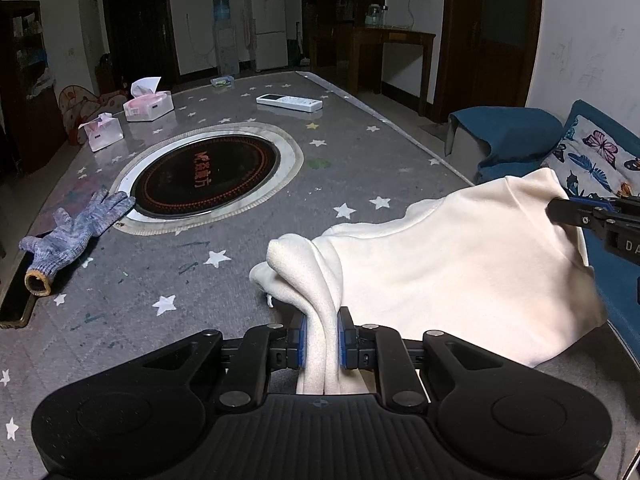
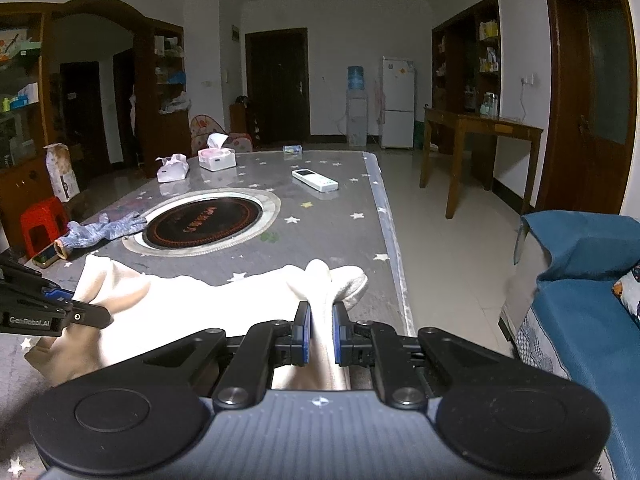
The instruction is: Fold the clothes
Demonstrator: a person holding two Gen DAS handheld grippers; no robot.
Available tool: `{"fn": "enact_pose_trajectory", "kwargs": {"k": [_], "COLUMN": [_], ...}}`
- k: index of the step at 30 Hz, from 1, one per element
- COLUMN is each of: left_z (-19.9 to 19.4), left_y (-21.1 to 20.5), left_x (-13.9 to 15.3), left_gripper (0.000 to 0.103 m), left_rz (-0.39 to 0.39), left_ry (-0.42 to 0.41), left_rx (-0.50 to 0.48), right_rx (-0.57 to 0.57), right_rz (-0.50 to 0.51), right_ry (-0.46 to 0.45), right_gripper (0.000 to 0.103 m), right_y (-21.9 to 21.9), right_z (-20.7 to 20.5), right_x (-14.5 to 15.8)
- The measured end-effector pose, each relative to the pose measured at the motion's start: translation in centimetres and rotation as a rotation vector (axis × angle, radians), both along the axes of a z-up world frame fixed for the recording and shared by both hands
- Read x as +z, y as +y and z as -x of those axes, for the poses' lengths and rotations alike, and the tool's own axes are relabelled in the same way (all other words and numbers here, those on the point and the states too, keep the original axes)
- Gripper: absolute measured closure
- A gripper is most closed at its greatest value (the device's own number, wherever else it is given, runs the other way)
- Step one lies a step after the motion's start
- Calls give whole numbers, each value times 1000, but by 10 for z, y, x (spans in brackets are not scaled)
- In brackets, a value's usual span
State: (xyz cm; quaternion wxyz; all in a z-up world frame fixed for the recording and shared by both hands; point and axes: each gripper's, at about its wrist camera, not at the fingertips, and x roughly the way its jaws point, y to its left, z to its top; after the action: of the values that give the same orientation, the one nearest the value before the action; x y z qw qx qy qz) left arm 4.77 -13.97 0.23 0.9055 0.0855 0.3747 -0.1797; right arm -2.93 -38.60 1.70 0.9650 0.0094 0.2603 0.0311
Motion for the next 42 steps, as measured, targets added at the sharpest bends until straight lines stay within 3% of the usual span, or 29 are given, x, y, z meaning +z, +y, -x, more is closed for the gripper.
{"fn": "enact_pose_trajectory", "kwargs": {"k": [22,31,37,40,42], "left_z": [-20,-23,-23,-23,-23], "left_y": [0,1,2,3,4], "left_x": [-25,-31,-31,-31,-31], "left_gripper": [79,65,55,53,49], "left_rz": [-39,-63,-82,-91,-96], "left_ry": [67,76,68,65,62], "left_rx": [15,26,38,44,48], "right_rx": [-36,-52,-48,-20,10], "right_rz": [-22,-7,2,1,0], "right_ry": [113,138,133,127,122], "right_gripper": [93,91,81,71,70], "right_y": [-11,-14,-15,-10,-5], "right_z": [-35,-35,-26,-17,-10], "right_x": [-36,-44,-38,-33,-30]}}
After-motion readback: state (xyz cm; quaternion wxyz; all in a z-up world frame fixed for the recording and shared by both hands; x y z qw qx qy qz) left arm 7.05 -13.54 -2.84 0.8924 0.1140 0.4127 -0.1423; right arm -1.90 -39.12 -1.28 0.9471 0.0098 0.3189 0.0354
